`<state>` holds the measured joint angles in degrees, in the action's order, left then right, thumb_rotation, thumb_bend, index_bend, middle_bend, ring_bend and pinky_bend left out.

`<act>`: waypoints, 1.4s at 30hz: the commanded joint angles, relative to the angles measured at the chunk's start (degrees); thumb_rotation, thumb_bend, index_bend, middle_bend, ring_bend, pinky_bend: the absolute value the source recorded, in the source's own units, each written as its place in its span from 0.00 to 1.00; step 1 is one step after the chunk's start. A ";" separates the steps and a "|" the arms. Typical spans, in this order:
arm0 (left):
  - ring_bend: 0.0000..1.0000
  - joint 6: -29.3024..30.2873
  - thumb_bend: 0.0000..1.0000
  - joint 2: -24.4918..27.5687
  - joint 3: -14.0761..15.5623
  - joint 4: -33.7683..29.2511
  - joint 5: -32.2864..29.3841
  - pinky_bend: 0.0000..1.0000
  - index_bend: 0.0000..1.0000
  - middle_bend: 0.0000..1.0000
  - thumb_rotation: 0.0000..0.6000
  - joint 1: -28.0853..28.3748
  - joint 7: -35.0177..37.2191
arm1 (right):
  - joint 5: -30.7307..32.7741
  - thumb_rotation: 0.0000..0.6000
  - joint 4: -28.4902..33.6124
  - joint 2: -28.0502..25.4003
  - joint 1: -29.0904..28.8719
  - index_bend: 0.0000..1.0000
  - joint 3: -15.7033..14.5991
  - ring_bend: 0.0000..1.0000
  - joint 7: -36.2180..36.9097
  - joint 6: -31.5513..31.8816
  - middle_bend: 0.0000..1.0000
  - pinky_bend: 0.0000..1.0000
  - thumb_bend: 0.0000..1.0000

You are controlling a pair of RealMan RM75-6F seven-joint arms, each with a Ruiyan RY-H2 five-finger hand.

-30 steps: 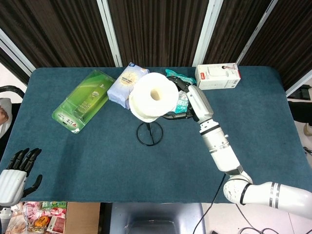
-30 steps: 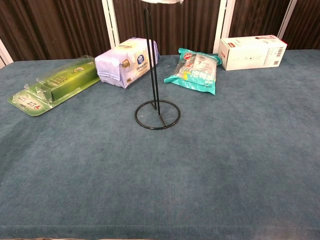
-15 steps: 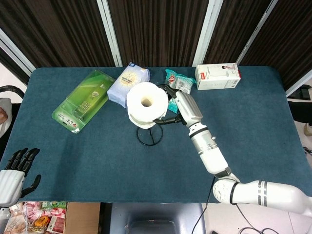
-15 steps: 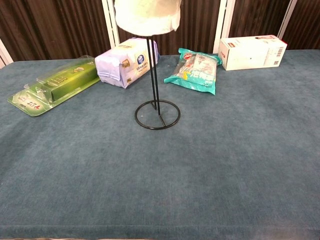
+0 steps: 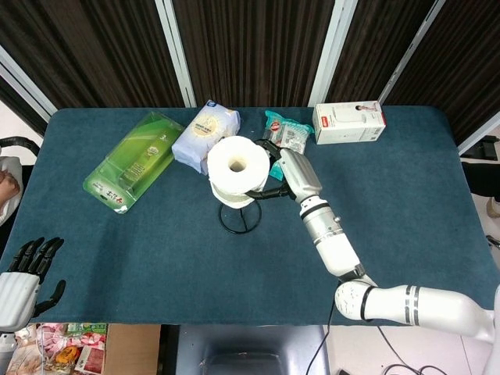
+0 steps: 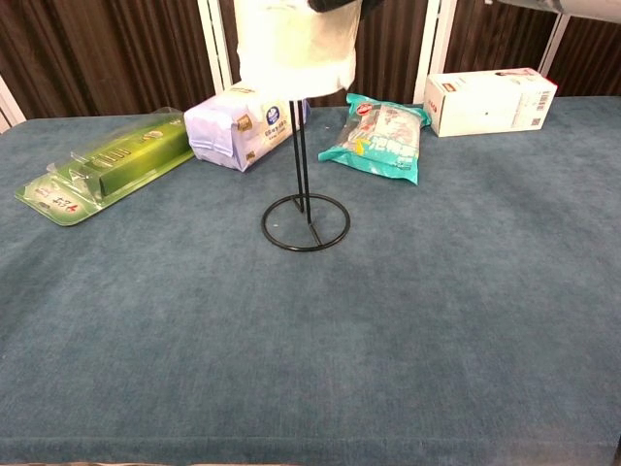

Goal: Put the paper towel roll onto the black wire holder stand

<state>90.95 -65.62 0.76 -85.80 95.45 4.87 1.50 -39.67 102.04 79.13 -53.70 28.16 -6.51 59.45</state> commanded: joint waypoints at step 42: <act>0.05 1.84 0.44 -0.93 -0.04 0.88 1.66 0.10 0.00 0.07 1.00 -0.27 -0.95 | -43.53 1.00 -0.33 -11.31 38.98 0.00 -37.75 0.00 -9.24 26.02 0.00 0.00 0.21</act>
<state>92.73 -66.50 0.72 -84.97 97.06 4.60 0.57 -76.47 108.31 64.71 -22.58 -3.87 -18.45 77.55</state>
